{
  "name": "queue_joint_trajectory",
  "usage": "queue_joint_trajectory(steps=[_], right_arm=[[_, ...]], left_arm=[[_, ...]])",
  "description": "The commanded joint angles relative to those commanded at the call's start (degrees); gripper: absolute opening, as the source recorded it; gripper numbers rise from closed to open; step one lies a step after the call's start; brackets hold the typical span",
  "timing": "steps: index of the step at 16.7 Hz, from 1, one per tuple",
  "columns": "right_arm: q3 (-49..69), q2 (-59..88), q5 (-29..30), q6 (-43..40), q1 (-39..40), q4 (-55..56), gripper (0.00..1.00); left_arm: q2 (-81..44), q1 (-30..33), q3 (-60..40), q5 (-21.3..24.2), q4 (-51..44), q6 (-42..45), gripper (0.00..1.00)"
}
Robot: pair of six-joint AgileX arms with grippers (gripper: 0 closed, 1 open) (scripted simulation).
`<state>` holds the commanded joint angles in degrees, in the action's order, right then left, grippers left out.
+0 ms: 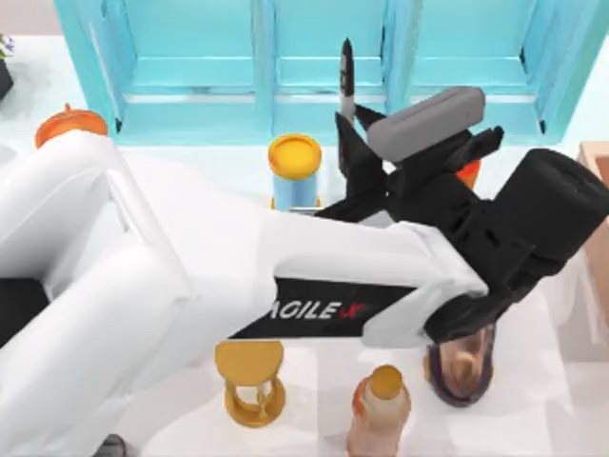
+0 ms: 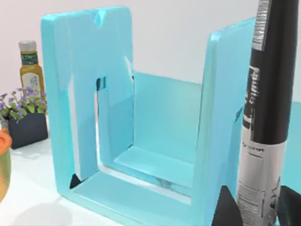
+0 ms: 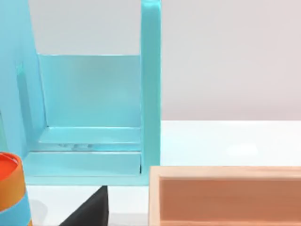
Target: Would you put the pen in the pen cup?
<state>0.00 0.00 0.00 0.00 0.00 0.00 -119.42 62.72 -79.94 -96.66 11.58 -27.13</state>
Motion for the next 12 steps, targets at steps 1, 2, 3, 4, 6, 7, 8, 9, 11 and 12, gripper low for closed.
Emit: queue_joint_trajectory(steps=[1, 2, 3, 4, 6, 7, 8, 9, 11, 12], right_arm=[[0.00, 0.00, 0.00, 0.00, 0.00, 0.00, 1.00], [0.00, 0.00, 0.00, 0.00, 0.00, 0.00, 1.00], [0.00, 0.00, 0.00, 0.00, 0.00, 0.00, 1.00], [0.00, 0.00, 0.00, 0.00, 0.00, 0.00, 1.00], [0.00, 0.00, 0.00, 0.00, 0.00, 0.00, 1.00], [0.00, 0.00, 0.00, 0.00, 0.00, 0.00, 1.00], [0.00, 0.00, 0.00, 0.00, 0.00, 0.00, 1.00], [0.00, 0.00, 0.00, 0.00, 0.00, 0.00, 1.00], [0.00, 0.00, 0.00, 0.00, 0.00, 0.00, 1.00], [0.00, 0.00, 0.00, 0.00, 0.00, 0.00, 1.00]], left_arm=[[0.00, 0.00, 0.00, 0.00, 0.00, 0.00, 0.00], [0.00, 0.00, 0.00, 0.00, 0.00, 0.00, 0.08], [0.00, 0.00, 0.00, 0.00, 0.00, 0.00, 0.15], [0.00, 0.00, 0.00, 0.00, 0.00, 0.00, 0.23], [0.00, 0.00, 0.00, 0.00, 0.00, 0.00, 0.38], [0.00, 0.00, 0.00, 0.00, 0.00, 0.00, 0.45], [0.00, 0.00, 0.00, 0.00, 0.00, 0.00, 0.53], [0.00, 0.00, 0.00, 0.00, 0.00, 0.00, 0.60], [0.00, 0.00, 0.00, 0.00, 0.00, 0.00, 0.75], [0.00, 0.00, 0.00, 0.00, 0.00, 0.00, 0.83]])
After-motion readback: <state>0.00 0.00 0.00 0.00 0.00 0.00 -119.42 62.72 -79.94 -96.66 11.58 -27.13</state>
